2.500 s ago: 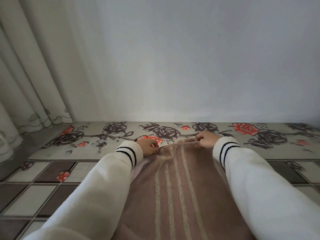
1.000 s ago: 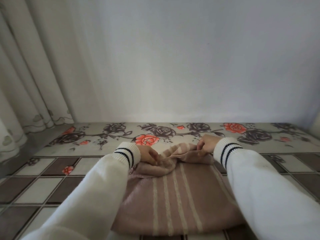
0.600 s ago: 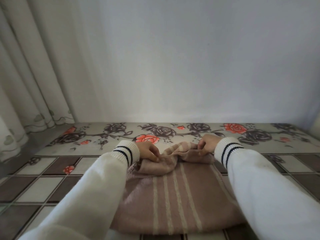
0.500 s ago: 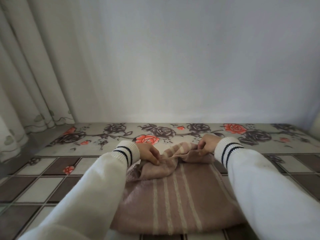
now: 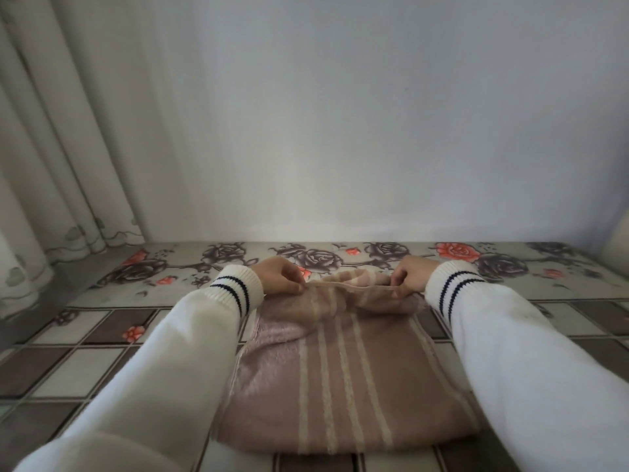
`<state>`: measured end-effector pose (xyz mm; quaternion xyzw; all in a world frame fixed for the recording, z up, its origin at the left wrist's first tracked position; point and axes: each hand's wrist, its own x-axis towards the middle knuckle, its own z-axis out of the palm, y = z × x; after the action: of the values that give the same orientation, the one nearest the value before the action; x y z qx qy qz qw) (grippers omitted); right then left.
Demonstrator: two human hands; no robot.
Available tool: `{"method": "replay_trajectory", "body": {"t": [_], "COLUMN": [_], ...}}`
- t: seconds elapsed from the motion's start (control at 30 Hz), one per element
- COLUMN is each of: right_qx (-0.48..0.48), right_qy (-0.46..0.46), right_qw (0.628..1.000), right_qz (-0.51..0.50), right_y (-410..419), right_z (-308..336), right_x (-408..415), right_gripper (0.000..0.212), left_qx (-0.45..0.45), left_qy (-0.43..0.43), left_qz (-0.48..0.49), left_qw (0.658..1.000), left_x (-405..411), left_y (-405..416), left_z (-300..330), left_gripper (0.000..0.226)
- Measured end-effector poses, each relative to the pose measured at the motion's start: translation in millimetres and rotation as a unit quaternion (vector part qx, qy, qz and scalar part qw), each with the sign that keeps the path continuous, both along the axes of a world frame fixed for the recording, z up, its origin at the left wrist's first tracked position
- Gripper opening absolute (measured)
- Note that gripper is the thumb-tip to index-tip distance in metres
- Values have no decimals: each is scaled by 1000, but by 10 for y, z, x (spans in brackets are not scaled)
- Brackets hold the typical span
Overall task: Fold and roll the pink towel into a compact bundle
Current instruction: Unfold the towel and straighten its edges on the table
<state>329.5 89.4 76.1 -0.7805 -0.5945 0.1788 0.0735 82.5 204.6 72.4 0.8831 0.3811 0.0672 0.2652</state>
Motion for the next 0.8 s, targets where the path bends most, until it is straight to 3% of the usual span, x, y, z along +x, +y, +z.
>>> {"method": "replay_trajectory", "body": {"t": [0.1, 0.23, 0.4, 0.5, 0.8], "right_qx": [3, 19, 59, 72, 84], "right_qy": [6, 14, 43, 51, 73], "right_qw": [1000, 1000, 997, 996, 994], "right_qz": [1, -5, -14, -8, -10], "right_y": [-3, -4, -5, -9, -31], "right_z": [10, 22, 58, 83, 62], "right_x": [-5, 3, 15, 11, -26], "right_gripper": [22, 21, 18, 19, 20], "left_qx": [-3, -8, -65, -68, 0], "left_qy": [-19, 24, 72, 117, 108], "left_qz": [9, -14, 8, 21, 35], "left_qw": [1000, 1000, 995, 991, 994], "left_x": [-36, -51, -61, -61, -99], "left_y": [-5, -53, -78, -95, -68], "left_z": [49, 80, 108, 126, 131], "left_gripper": [15, 9, 24, 6, 4]}}
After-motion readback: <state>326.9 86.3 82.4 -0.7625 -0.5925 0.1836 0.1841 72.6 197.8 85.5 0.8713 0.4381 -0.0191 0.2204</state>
